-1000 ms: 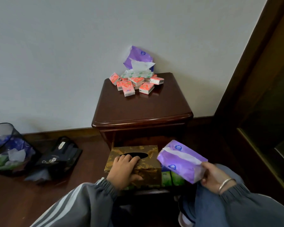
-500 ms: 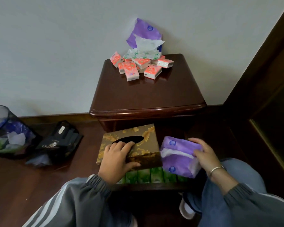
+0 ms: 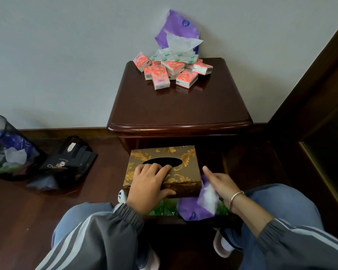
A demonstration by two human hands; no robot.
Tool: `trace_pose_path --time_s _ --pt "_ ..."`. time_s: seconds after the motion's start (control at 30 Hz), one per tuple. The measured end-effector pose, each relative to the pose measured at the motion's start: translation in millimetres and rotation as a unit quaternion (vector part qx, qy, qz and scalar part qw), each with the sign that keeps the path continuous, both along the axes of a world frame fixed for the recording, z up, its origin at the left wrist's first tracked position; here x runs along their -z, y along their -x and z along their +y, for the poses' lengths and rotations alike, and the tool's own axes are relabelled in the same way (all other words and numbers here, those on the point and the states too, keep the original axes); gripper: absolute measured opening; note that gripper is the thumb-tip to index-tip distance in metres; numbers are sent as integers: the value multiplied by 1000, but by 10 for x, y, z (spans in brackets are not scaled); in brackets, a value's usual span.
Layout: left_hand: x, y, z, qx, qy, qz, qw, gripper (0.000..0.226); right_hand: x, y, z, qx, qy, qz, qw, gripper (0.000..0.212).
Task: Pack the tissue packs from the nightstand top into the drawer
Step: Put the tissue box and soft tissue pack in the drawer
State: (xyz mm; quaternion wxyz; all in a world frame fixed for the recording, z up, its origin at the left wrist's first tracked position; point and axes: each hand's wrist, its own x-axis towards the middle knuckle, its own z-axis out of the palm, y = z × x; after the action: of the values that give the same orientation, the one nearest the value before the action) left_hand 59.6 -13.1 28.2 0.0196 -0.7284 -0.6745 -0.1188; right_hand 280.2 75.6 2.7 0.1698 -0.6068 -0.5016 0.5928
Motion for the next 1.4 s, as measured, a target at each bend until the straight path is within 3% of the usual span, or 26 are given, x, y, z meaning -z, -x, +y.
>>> trace_pose_path --time_s 0.13,0.27,0.37,0.47,0.57,0.6,0.67,0.7,0.77,0.83,0.9,1.07,1.23,1.33,1.4 --pt "10 -19 9 9 -36 22 999 70 -9 18 26 12 68 75 995 46" --pt "28 41 -15 -44 -42 -33 998 70 -43 -63 183 74 73 114 988 13" --pt "37 124 -56 -90 -47 -62 993 71 -22 -175 263 32 36 39 998 18" --pt "62 201 -85 -102 -53 -58 992 71 79 -225 302 -54 -6 -104 993 27" --pt "89 230 -97 -90 -41 -57 993 71 125 -213 299 -152 -128 -300 933 39" --pt "96 225 -96 -83 -38 -57 994 71 107 -189 289 -146 -177 -317 920 38" --pt "111 192 -94 -68 -34 -59 995 71 57 -125 243 -94 -219 -258 936 34" --pt "121 171 -91 -59 -31 -60 996 71 26 -91 222 -68 -187 -192 961 35" --pt "143 133 -86 -43 -24 -59 997 70 -56 -16 151 -42 -22 -40 998 49" --pt "166 109 -78 -33 -11 -59 998 70 -82 22 78 -61 131 54 988 64" --pt "189 89 -63 -27 6 -61 998 71 -75 48 38 -89 171 95 977 68" --pt "238 89 -23 -30 30 -59 997 73 -32 150 8 -59 170 136 974 75" --pt "271 92 -64 -62 14 -69 996 68 92 334 29 51 162 117 978 64" --pt "305 214 -129 -178 -16 -114 977 60 149 417 102 104 192 99 971 68" --pt "350 356 -171 -290 2 -221 931 59 160 463 147 126 205 89 967 65"
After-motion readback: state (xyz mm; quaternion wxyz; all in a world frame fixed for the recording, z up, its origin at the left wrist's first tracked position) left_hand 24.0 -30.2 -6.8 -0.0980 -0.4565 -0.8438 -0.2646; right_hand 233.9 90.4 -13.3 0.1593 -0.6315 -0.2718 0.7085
